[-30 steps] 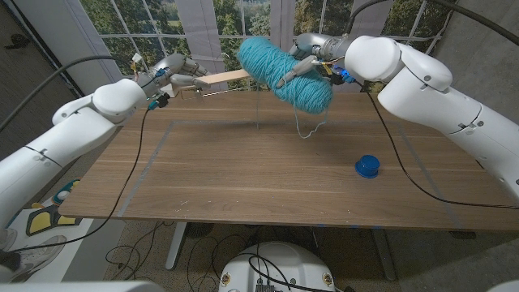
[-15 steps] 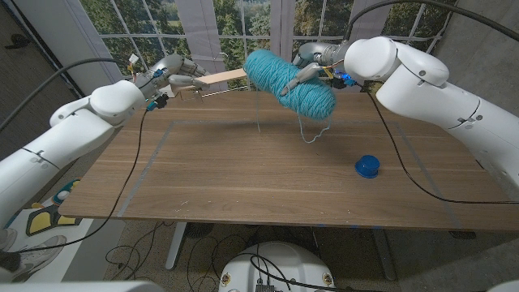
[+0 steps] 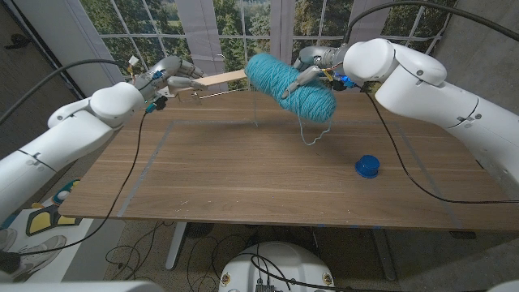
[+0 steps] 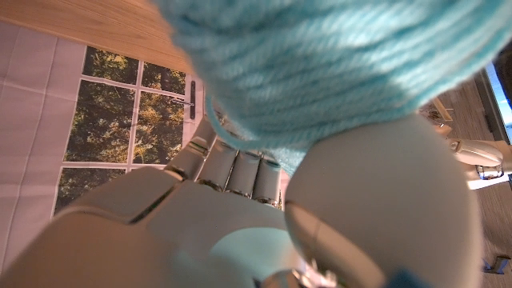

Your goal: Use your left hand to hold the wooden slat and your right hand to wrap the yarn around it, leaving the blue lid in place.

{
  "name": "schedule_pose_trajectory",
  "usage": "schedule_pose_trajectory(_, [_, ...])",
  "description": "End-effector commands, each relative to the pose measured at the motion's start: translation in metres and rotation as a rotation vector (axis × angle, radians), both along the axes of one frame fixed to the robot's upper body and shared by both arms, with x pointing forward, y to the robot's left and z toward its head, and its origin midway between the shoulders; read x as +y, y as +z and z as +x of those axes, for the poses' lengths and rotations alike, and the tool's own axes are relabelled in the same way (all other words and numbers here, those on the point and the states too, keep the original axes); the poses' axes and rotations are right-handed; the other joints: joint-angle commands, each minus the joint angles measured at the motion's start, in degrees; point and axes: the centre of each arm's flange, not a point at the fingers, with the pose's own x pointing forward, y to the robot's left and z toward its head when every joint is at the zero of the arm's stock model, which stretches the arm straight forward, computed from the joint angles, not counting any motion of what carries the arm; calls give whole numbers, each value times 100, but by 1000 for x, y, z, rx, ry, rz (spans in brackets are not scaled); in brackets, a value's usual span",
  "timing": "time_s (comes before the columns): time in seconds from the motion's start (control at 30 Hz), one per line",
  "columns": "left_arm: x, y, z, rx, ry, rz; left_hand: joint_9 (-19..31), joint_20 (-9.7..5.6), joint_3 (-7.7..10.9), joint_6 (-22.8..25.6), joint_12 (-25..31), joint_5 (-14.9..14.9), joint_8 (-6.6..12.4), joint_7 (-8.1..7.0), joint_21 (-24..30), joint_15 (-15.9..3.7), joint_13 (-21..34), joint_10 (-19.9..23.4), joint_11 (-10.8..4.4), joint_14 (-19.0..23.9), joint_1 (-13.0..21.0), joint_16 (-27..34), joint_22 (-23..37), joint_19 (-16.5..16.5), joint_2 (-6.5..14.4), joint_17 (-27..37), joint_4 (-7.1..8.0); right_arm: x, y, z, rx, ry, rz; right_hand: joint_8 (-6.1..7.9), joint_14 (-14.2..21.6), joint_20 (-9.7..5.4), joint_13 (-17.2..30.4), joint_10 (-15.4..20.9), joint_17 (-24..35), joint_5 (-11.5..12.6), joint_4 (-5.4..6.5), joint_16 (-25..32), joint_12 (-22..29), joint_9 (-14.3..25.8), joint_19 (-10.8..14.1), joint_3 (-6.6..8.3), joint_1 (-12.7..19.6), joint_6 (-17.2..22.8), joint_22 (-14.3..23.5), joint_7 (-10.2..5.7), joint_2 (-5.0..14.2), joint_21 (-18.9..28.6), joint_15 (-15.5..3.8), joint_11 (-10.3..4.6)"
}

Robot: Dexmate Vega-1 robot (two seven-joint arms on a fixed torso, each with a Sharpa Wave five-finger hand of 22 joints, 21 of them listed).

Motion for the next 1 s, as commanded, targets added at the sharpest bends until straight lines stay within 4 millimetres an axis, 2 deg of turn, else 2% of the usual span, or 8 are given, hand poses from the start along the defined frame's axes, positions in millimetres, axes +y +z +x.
schedule_pose_trajectory(0.03, [12,-16,8,59,241,-10,1028,-477,126,599,5,-25,6,-88,38,-958,-37,200,-116,842,558,-51,21,63,557,-62,37,3,-12,12,-9,-26,-12,6,-24,-70,11,237,-3,-17,12,-9,5,6,17,36,1879,639,18,-593,1931,-25,-509,-183])
schedule_pose_trajectory(0.27, [14,-23,12,111,252,3,1009,-473,130,573,-19,-65,-39,-64,74,-959,-105,196,-52,872,574,-105,25,79,547,-158,23,9,-24,25,-17,-51,-34,11,-11,-66,-21,255,-3,-29,-4,-19,-2,2,38,59,1902,645,18,-587,1931,-29,-528,-178])
schedule_pose_trajectory(0.7, [10,-33,19,198,334,119,975,-475,147,553,-62,-132,-102,25,116,-958,-220,166,-17,926,614,-184,23,87,528,-310,-11,30,-49,52,-6,-96,-127,7,43,-48,-54,274,-17,-52,6,-27,-6,-6,85,82,1886,635,15,-569,1934,-31,-510,-172])
schedule_pose_trajectory(1.0, [13,-42,27,270,359,149,955,-468,154,556,-71,-162,-129,27,134,-956,-281,172,-7,961,626,-205,21,86,517,-364,-17,37,-64,75,14,-127,-162,8,50,-65,-64,274,-20,-72,-11,-43,-5,-13,100,108,1903,635,15,-580,1929,-41,-524,-175])
